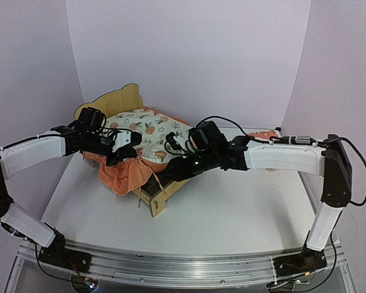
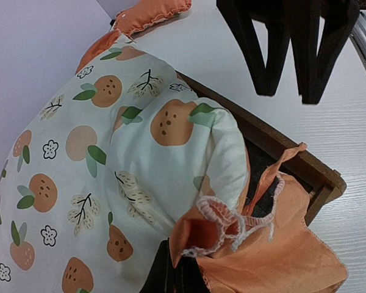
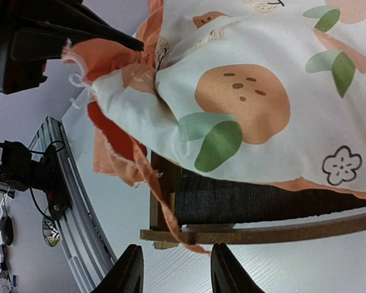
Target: Set up the pet bed
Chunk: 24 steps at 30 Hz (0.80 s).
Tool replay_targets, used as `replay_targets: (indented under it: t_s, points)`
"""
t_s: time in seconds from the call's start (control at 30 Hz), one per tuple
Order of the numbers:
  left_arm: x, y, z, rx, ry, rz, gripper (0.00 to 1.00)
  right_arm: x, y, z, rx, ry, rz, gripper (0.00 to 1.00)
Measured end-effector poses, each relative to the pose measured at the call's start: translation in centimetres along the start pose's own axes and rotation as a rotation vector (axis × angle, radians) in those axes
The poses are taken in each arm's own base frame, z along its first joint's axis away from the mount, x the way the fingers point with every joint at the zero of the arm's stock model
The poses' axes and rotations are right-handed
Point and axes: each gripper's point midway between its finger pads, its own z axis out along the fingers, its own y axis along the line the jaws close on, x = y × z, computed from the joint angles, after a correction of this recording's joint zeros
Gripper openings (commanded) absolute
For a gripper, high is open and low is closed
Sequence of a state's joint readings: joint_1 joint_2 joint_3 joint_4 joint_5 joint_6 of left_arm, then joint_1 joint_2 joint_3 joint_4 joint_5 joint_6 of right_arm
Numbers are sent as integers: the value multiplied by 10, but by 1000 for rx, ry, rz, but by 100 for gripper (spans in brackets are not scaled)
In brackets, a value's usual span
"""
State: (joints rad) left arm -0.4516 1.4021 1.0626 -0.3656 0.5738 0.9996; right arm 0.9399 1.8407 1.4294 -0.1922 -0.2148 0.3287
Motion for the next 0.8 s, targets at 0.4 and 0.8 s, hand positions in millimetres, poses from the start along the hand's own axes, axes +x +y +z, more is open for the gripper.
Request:
replay_targets:
  t_s: [0.4,0.8]
  points:
    - [5,7,-4,-18,7,-4,0,-14,4,52,-60,-8,19,15]
    - [12,16,-9,-46,19,-3,0,-16,23,58,-162,15,20,28]
